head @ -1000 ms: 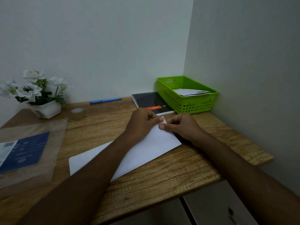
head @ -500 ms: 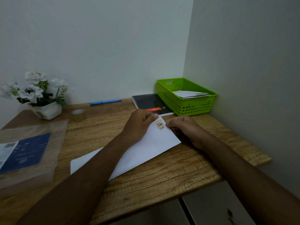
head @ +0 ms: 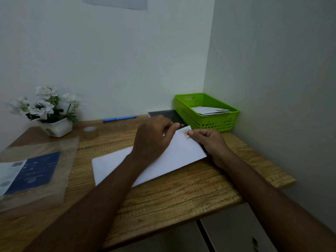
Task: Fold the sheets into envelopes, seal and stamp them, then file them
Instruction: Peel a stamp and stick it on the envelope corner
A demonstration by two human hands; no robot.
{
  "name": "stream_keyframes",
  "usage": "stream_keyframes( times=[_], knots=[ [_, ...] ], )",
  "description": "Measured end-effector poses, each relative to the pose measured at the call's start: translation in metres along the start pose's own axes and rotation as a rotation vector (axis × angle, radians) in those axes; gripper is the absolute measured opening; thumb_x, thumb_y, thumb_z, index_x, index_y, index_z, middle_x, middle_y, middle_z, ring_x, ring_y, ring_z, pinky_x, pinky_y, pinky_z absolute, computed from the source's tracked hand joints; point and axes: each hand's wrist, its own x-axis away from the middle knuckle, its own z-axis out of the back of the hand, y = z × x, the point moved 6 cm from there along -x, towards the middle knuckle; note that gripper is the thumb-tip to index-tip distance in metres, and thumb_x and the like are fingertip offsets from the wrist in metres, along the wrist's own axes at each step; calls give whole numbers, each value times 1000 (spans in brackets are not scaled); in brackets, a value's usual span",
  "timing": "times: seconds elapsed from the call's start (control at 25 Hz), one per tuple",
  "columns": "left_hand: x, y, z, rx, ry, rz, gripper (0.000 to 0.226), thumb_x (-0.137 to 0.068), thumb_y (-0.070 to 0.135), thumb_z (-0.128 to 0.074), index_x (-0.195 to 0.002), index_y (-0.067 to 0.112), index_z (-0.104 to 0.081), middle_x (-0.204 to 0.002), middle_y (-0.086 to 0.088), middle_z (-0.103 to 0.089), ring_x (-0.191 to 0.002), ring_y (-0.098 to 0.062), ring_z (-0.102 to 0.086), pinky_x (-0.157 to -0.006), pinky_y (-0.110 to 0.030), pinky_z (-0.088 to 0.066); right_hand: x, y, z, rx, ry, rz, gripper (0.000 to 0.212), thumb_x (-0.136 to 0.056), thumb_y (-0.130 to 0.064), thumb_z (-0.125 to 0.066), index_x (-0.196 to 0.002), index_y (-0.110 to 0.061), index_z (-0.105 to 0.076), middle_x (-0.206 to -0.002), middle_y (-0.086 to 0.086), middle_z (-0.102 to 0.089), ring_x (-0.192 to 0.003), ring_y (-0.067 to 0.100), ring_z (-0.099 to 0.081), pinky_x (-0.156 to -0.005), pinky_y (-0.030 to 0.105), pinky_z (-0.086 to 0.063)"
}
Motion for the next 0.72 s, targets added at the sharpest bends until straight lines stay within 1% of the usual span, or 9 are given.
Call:
stream_keyframes(
  times=[0.04,0.12,0.24,0.28,0.36,0.44,0.48,0.6,0.72],
  knots=[
    [1,11,6,-15,63,-97,23,-89,28,-60,-76,11,-68,-59,-1,-59,-53,-11,-49,-48,-32,-41,1,-6,5,-8,68,73,7,-86,-17,-71,-84,-16,-78,-79,-3,-76,-74,8,-66,-60,18,-50],
    [6,24,11,-25,141,-168,30,-89,30,-60,-68,10,-64,-48,-1,-51,-42,-14,-45,-41,-32,-39,5,-20,16,-44,209,225,7,-86,-16,-71,-90,-16,-77,-77,-10,-75,-71,-1,-65,-61,16,-49],
    [16,23,4,-71,126,-82,43,-88,37,-60,-54,10,-62,-42,-1,-52,-37,-17,-48,-40,-33,-42,16,-33,33,-153,476,327,14,-86,-17,-72,-100,-16,-74,-77,-18,-72,-71,-6,-63,-62,14,-51],
    [17,20,1,-49,103,-9,41,-87,39,-62,-58,11,-67,-45,0,-57,-40,-15,-52,-43,-33,-45,19,-35,39,-193,558,333,17,-86,-18,-71,-103,-14,-74,-79,-17,-72,-73,-4,-63,-63,15,-52],
    [18,19,-4,119,75,177,25,-85,38,-65,-85,15,-75,-62,6,-68,-53,-7,-62,-51,-27,-51,23,-34,45,-314,673,311,22,-88,-19,-71,-107,-8,-73,-83,-11,-72,-79,4,-63,-67,24,-54],
    [13,24,-17,359,68,355,35,-84,31,-68,-115,15,-66,-76,11,-70,-65,-1,-67,-59,-17,-53,26,-30,44,-482,707,267,24,-88,-19,-70,-108,-5,-73,-85,-8,-73,-84,11,-66,-70,31,-57],
    [9,26,-26,483,58,444,42,-85,25,-68,-124,13,-59,-80,9,-71,-68,-1,-68,-61,-17,-55,28,-29,43,-564,707,237,26,-89,-19,-70,-109,-5,-73,-86,-6,-74,-86,15,-68,-69,32,-59],
    [-12,32,-54,713,14,707,48,-88,4,-59,-135,7,-48,-90,-12,-72,-67,-19,-70,-60,-32,-59,31,-27,45,-725,684,138,27,-88,-24,-71,-110,-8,-73,-92,-1,-74,-89,20,-70,-60,30,-58],
    [-33,38,-74,850,4,906,45,-89,-4,-53,-133,-1,-47,-99,-23,-69,-64,-21,-68,-61,-30,-60,33,-30,57,-745,674,79,16,-85,-26,-73,-97,-16,-75,-83,-4,-74,-75,14,-70,-53,26,-55]
  ],
)
